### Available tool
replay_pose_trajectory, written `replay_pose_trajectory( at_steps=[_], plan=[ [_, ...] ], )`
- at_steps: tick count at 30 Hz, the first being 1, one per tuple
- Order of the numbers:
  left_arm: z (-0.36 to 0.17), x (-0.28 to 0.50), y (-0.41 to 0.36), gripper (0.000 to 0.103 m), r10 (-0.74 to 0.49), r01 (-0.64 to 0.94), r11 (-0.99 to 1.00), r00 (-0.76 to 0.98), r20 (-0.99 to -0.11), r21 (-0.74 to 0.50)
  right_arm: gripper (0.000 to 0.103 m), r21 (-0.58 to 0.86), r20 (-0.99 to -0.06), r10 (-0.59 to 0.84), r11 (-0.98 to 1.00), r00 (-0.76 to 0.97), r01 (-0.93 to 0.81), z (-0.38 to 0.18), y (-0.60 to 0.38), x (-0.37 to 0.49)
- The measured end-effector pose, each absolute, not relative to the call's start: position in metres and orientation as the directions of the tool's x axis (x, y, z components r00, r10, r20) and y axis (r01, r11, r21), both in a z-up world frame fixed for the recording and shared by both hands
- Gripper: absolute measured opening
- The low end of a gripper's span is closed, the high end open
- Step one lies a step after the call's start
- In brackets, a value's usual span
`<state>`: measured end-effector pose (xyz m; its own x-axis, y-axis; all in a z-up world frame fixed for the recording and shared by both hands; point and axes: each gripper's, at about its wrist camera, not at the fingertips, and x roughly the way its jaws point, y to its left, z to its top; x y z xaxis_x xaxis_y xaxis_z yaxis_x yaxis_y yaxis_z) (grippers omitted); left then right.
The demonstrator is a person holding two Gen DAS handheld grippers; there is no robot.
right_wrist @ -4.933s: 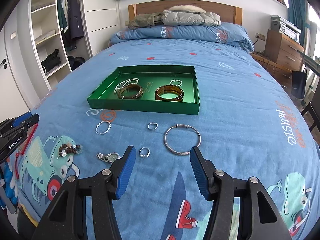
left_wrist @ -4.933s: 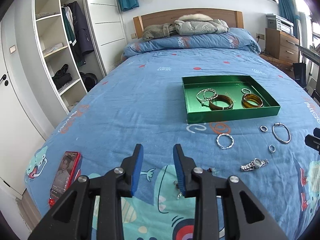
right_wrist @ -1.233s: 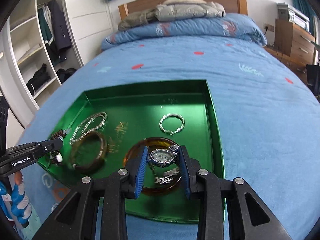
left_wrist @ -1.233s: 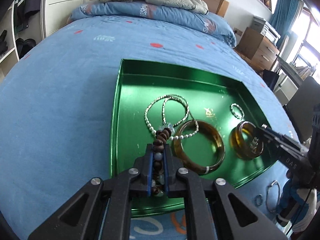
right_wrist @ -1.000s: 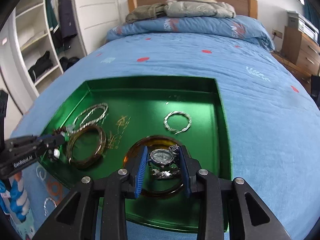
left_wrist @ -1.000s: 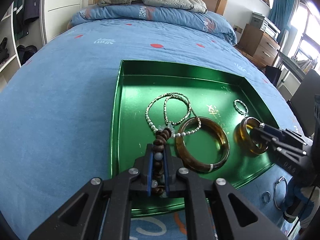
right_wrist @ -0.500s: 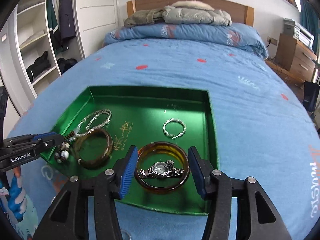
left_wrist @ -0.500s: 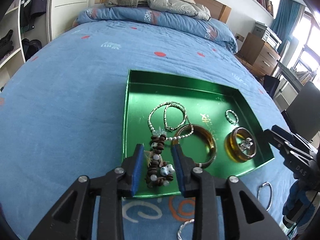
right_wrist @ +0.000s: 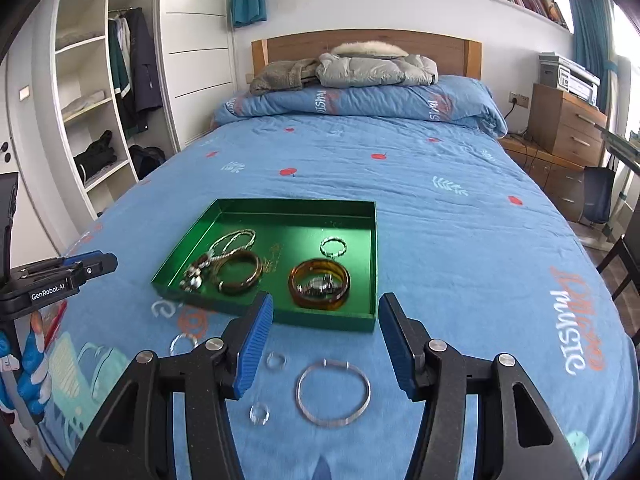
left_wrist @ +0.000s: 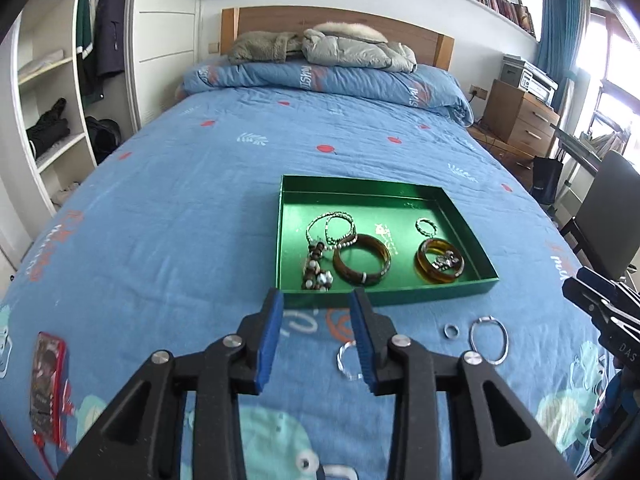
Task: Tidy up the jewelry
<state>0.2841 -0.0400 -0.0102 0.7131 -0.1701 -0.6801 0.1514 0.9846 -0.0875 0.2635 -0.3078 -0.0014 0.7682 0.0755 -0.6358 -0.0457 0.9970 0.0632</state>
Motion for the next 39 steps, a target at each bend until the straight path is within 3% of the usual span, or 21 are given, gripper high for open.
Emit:
replay_pose_trajectory(
  at_steps=[7,20,39],
  plan=[
    [0.003,0.213,-0.034,0.041,-0.119,0.106,0.993,0.755,-0.645,-0.059,0.054,0.086,-0.628,0.077,0.996,0.775,-0.030,0.003,-0.309,0.198],
    [0.030,0.119,-0.021,0.041,-0.047,0.072,0.997,0.824,-0.565,0.022,0.055,0.124,-0.580,0.084,0.992,0.810,-0.014,0.017,-0.289,0.102],
    [0.034,0.076,-0.011,0.041,-0.031,0.069,0.996,0.842,-0.538,0.052,0.055,0.134,-0.546,0.047,0.990,0.836,0.032,0.024,-0.293,0.036]
  ],
)
